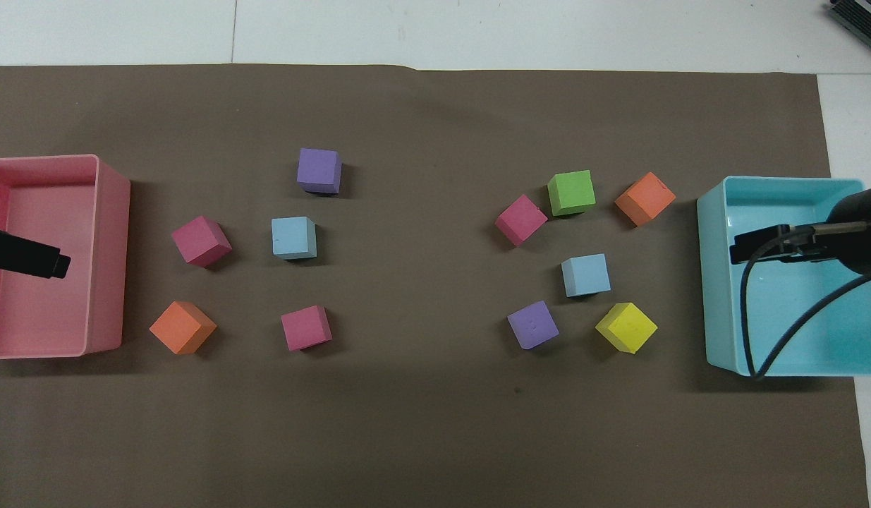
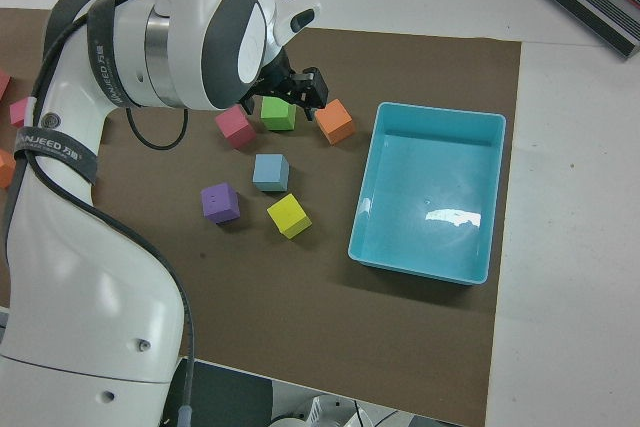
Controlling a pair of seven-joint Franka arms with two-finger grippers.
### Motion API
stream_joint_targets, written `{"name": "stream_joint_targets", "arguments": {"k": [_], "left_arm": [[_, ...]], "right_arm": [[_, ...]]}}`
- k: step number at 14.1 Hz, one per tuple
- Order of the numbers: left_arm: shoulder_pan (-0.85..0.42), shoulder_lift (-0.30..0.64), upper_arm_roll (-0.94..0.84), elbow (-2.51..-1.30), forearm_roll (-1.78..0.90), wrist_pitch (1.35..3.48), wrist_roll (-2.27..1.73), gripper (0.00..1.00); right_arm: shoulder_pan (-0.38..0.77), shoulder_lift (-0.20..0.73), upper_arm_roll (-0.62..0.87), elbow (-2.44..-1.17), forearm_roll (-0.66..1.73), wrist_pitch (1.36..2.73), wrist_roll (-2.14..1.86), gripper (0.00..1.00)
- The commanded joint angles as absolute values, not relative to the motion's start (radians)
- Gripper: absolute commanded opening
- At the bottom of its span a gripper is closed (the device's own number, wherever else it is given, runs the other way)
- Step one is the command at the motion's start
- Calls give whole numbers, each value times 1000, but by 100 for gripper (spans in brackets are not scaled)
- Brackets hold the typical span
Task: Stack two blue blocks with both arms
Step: 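Reach the right gripper toward the light blue cube among the cubes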
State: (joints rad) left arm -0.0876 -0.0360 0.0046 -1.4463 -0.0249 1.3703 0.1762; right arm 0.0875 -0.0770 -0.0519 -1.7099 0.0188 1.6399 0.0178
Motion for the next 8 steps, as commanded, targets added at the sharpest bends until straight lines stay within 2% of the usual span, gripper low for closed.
{"name": "stream_joint_targets", "arguments": {"k": [1,8], "left_arm": [[-95,-44,11,-1450,-26,1376,173,100],[-95,-44,11,-1450,-26,1376,173,100]], "right_arm": [[107,-57,-51,-1744,31,1681,12,100],[221,124,-51,-1756,28,1873,109,100]]}}
